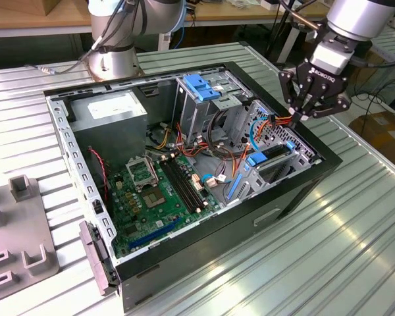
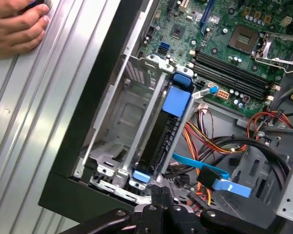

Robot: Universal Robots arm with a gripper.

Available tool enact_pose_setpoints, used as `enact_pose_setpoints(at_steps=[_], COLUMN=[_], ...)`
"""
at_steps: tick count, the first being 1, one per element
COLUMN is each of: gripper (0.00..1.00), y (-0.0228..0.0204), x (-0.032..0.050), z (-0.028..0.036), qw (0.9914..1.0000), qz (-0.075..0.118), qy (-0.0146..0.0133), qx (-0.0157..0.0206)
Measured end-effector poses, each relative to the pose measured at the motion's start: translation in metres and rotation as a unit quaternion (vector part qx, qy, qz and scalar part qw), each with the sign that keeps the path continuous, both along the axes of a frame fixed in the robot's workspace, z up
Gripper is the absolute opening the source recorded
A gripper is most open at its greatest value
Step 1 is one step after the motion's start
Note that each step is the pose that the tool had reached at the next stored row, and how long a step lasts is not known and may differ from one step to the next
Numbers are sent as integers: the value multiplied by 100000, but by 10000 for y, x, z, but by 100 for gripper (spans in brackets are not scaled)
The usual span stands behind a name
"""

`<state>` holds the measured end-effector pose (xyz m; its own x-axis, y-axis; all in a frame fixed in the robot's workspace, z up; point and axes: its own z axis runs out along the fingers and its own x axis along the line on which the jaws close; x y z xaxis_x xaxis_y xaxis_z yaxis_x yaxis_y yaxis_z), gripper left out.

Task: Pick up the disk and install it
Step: 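Insert the first disk wire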

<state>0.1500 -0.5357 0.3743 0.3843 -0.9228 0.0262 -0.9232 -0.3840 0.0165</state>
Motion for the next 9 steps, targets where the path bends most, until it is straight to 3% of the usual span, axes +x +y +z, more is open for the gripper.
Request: enact_pose_setpoints(at_steps=[2,5,8,9], gripper=[10,10,10,10], y=[44,52,53,53], x=[1,2,1,2], z=[-1,-5,-9,-11], qw=[99999,99962,99852,99757], qz=[405,2758,5437,6965], qy=[-2,-7,-6,-7], qx=[-28,-33,-35,-41])
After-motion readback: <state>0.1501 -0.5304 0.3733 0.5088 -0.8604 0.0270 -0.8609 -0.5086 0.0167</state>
